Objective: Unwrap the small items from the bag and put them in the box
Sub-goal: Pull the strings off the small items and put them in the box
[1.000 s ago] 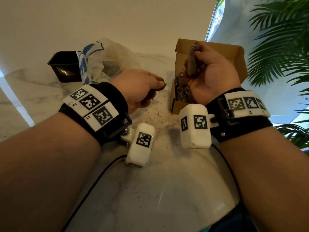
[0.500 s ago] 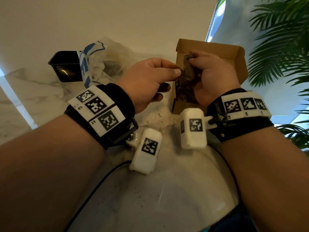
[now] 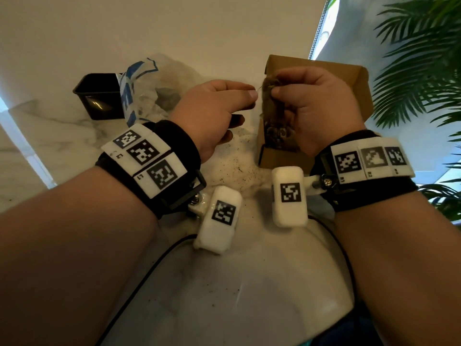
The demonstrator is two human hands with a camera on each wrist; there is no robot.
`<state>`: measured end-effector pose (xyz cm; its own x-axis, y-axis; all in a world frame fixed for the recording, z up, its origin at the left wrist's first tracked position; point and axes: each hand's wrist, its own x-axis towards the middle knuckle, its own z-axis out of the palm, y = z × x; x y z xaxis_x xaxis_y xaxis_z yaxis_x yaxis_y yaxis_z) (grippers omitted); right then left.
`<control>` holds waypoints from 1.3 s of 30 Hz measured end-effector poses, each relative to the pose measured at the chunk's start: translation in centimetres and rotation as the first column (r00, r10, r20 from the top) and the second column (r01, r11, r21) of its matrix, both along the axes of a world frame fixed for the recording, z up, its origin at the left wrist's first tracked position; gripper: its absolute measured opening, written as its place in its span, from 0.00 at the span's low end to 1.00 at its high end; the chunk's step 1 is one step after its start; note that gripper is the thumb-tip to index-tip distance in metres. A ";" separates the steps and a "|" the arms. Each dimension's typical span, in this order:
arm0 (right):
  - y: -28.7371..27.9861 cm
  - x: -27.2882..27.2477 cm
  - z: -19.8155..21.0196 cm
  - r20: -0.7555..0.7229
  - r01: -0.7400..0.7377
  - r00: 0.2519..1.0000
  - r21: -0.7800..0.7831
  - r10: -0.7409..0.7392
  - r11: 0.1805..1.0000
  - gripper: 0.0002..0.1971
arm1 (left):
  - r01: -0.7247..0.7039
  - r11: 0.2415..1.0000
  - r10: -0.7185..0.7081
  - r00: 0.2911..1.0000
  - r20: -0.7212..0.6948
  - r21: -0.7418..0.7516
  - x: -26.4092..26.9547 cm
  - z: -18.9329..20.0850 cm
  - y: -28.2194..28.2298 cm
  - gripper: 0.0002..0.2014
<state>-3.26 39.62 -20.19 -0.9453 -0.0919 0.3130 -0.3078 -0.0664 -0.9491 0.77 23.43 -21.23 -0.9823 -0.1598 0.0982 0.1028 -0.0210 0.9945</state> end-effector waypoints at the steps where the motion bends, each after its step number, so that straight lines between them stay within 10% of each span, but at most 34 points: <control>1: 0.5 -0.3 0.1 0.011 0.077 0.997 -0.012 -0.077 0.997 0.10 | -0.018 1.000 0.018 1.000 0.008 0.006 0.1 0.1 0.0 0.03; 7: 2.5 -2.2 -0.1 0.028 0.353 0.931 0.179 -0.364 0.918 0.12 | -0.050 0.999 0.051 0.992 0.115 -0.013 0.0 -0.4 0.0 0.04; 21: 1.0 -2.5 -0.3 0.119 0.173 0.953 0.540 -0.278 0.824 0.10 | -0.044 0.999 0.046 0.985 0.168 -0.012 -0.3 -0.4 0.0 0.05; 32: 0.2 0.1 0.7 -0.112 0.434 0.899 0.341 -0.422 0.834 0.09 | -0.314 0.949 0.313 0.949 -0.029 -0.015 0.9 2.4 -3.1 0.08; 39: -5.2 2.2 1.0 0.145 0.003 0.989 0.144 -0.024 0.990 0.05 | -0.529 0.760 0.549 0.833 -0.063 -0.376 2.3 3.5 -7.8 0.27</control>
<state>-1.03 34.39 -19.23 -0.9812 -0.1132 0.1562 -0.1654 0.0767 -0.9832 3.04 15.60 -17.69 -0.7496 -0.6270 0.2123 -0.0613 0.3852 0.9208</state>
